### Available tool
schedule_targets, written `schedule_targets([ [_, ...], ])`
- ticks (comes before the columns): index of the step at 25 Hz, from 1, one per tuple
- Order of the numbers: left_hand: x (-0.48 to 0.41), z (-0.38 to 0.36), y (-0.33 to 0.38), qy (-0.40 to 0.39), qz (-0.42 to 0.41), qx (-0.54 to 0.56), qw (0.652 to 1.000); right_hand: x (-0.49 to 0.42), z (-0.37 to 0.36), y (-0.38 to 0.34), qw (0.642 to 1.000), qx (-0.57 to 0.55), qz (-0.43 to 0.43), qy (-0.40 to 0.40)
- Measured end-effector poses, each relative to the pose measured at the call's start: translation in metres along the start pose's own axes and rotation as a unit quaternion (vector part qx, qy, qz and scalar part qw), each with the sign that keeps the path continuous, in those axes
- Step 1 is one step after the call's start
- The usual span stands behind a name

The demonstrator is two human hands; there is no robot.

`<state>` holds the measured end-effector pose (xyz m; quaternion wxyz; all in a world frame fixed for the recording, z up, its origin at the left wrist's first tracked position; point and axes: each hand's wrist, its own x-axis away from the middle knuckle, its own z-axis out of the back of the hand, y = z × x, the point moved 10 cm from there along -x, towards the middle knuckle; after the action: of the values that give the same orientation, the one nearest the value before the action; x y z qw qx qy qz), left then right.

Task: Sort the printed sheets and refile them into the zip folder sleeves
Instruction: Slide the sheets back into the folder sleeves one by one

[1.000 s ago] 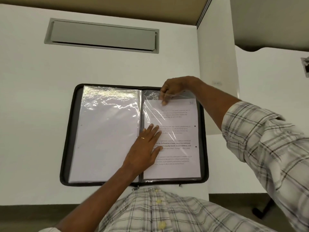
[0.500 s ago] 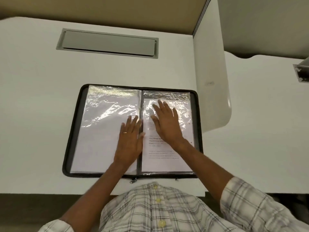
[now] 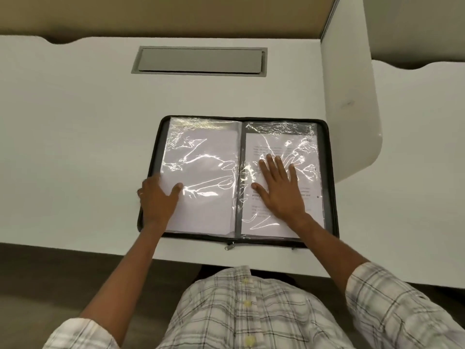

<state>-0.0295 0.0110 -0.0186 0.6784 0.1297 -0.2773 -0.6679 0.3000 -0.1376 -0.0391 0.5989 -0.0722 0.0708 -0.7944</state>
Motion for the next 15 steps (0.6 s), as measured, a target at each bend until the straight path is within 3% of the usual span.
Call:
schedule_targets([
  [6, -0.028, 0.015, -0.009, -0.072, 0.069, 0.119, 0.988, -0.005, -0.011, 0.001, 0.999, -0.021, 0.009, -0.049],
  [9, -0.041, 0.014, 0.0, -0.134, 0.091, 0.237, 0.958, -0.007, -0.006, 0.002, 0.997, -0.031, -0.024, -0.071],
  [11, -0.034, 0.016, 0.027, -0.211, 0.094, 0.302, 0.925, -0.001, 0.011, -0.008, 0.997, -0.039, -0.061, -0.03],
  [13, -0.021, 0.016, 0.066, -0.301, 0.083, 0.37, 0.875, 0.013, 0.029, -0.033, 0.987, -0.134, -0.083, 0.014],
  [15, -0.009, 0.019, 0.112, -0.37, 0.043, 0.417, 0.829, 0.033, 0.042, -0.065, 0.932, -0.334, -0.139, 0.015],
])
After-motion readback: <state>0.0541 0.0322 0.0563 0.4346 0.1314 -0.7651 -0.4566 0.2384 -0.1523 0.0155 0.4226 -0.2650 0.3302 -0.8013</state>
